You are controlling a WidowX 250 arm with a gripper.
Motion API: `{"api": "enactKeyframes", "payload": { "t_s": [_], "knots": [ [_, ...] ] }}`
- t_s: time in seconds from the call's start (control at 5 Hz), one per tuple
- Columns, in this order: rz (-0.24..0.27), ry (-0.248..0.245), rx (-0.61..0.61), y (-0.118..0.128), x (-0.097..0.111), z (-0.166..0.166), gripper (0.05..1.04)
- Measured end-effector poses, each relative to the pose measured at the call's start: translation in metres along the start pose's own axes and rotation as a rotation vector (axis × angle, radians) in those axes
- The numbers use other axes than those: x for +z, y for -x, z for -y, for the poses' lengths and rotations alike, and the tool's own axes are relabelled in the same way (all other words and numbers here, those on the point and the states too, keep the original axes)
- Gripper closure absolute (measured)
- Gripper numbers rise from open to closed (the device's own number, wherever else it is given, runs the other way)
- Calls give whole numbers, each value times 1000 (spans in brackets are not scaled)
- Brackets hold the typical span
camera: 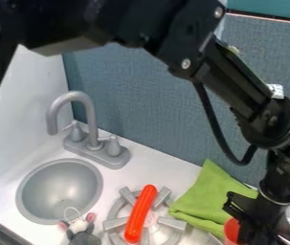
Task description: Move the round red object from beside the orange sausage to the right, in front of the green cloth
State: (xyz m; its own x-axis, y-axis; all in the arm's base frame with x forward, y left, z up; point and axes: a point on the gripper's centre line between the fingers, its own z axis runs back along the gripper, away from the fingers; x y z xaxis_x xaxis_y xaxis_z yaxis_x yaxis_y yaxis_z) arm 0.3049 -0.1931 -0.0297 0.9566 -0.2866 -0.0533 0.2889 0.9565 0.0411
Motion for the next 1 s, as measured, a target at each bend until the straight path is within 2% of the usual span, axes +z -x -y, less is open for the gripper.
{"api": "enactKeyframes", "payload": {
  "t_s": [0.4, 0.8, 1.0],
  "knots": [
    [-39, -28, -52, -5, -17, 18, 984],
    [-70, -35, -70, -10, -33, 23, 984],
    [-68, -36, -64, -13, -33, 24, 984]
  ]
}}
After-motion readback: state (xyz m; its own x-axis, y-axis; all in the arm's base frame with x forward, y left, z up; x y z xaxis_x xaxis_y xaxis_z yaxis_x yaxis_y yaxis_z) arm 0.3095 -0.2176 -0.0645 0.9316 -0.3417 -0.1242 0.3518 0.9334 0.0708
